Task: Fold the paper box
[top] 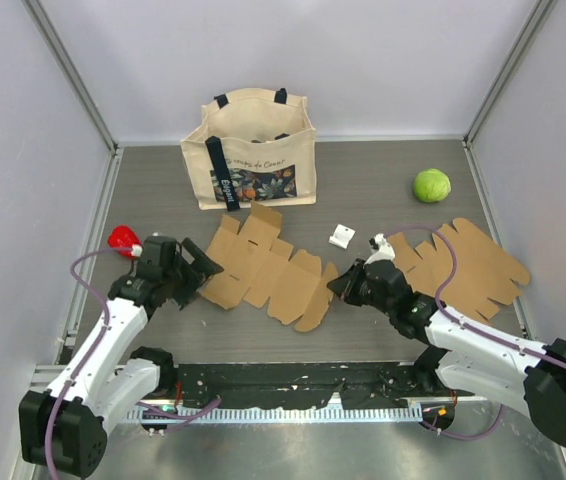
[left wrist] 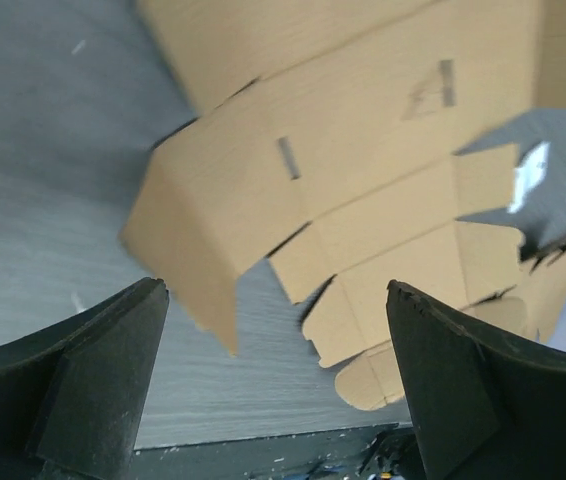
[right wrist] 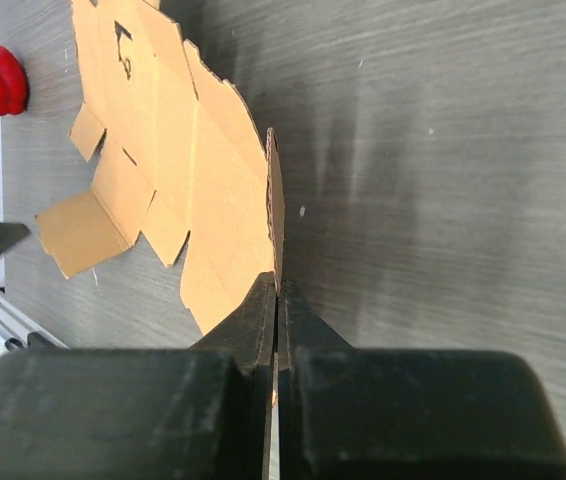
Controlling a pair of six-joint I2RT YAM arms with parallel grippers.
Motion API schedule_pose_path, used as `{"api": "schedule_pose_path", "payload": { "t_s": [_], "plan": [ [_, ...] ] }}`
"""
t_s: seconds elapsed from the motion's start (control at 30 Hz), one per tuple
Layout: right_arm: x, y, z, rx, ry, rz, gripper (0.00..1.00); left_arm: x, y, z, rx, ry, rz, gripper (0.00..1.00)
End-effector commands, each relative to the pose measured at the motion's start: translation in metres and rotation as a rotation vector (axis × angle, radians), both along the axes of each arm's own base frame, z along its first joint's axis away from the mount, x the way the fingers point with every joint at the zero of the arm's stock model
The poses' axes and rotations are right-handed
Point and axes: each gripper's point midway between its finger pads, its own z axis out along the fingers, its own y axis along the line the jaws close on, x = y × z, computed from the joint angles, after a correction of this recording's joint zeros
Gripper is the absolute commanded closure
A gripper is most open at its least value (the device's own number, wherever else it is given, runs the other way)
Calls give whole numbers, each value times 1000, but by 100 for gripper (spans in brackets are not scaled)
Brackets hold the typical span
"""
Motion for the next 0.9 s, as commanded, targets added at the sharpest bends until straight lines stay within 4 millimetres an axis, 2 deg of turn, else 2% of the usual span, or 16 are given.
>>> {"api": "schedule_pose_path", "payload": {
  "t_s": [0.0,0.07,0.23,0.3,0.33,0.5,0.53,0.57,0.63,0.67,0.7,0.77,0.8,0.87],
  "plan": [
    [4,-7,10,49,-33,-136,99,-16,5,-31,-86,106,173,4],
    [5,-8,12,55,-40,-138,99,-14,1,-30,-126,90,186,4],
    [3,-5,13,72,-43,-139,99,-28,-1,-51,-142,182,205,8],
    [0,-3,11,80,-33,-129,99,-28,1,-57,-138,187,221,9],
    [0,-1,13,92,-41,-127,99,-21,0,-55,-147,160,227,10],
    [-6,2,12,105,-35,-114,99,-8,-4,-62,-162,151,222,23],
    [-7,2,11,109,-28,-115,99,-6,-5,-63,-158,146,215,28],
    [-7,2,12,112,-33,-113,98,-6,-5,-66,-149,152,203,40],
    [-9,2,16,112,-42,-95,84,-8,-4,-75,-113,171,171,57],
    [-6,4,27,86,-85,-67,72,-7,-5,-73,-105,167,148,75],
    [-3,4,31,54,-103,-48,47,-8,-4,-74,-77,167,112,81],
    [-1,-8,26,-112,-110,6,34,-14,-2,-72,-41,184,77,89],
    [4,-8,43,-156,-119,19,24,-15,-1,-68,-17,162,37,90],
    [12,-11,49,-264,-132,52,22,-17,0,-58,5,142,-7,92]
  ]
}}
